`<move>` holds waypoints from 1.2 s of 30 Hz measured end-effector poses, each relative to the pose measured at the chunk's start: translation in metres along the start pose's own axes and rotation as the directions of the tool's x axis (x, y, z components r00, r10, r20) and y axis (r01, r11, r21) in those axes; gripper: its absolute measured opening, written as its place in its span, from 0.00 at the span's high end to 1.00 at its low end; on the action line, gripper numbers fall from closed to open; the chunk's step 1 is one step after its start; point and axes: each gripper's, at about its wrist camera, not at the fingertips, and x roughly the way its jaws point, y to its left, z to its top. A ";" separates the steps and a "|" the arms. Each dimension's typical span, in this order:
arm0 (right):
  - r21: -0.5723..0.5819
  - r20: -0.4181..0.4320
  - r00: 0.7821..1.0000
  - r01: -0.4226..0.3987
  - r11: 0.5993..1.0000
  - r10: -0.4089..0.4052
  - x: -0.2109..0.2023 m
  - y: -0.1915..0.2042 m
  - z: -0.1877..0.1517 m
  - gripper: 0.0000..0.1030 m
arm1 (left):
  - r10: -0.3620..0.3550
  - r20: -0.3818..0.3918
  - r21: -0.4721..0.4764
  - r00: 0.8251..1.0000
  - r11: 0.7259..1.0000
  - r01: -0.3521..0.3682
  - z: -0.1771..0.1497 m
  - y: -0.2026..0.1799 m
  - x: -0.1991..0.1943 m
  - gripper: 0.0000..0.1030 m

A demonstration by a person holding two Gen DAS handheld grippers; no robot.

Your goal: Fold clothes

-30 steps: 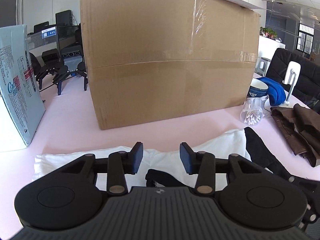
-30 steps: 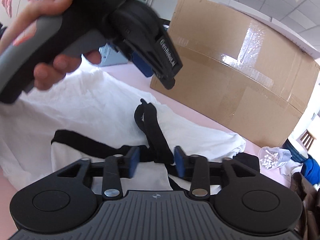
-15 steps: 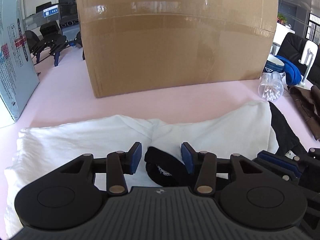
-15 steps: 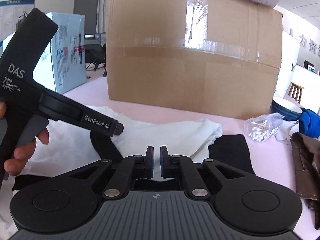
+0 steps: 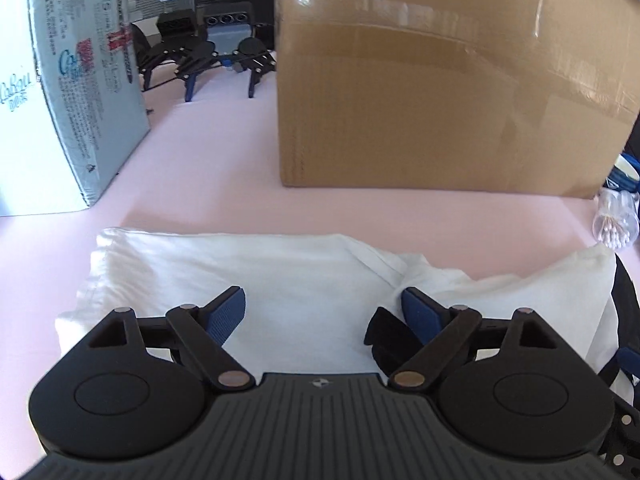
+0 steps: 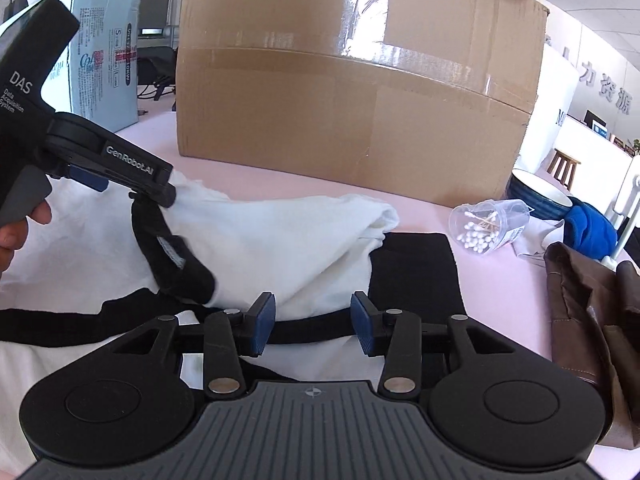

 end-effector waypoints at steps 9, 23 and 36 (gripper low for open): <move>0.070 0.159 0.985 -0.074 0.995 0.062 -0.011 -0.003 0.012 0.80 | -0.131 0.042 0.087 0.991 0.988 0.127 0.002 -0.027 -0.022 0.20; 0.046 0.045 0.999 -0.030 0.998 0.028 -0.023 0.000 0.019 0.28 | 0.131 -0.052 0.020 0.990 0.991 -0.130 -0.027 0.005 -0.043 0.19; 0.333 0.046 0.968 -0.248 0.910 0.247 -0.130 -0.090 -0.036 0.03 | 0.328 -0.010 -0.045 0.945 0.944 -0.328 -0.142 0.102 -0.187 0.10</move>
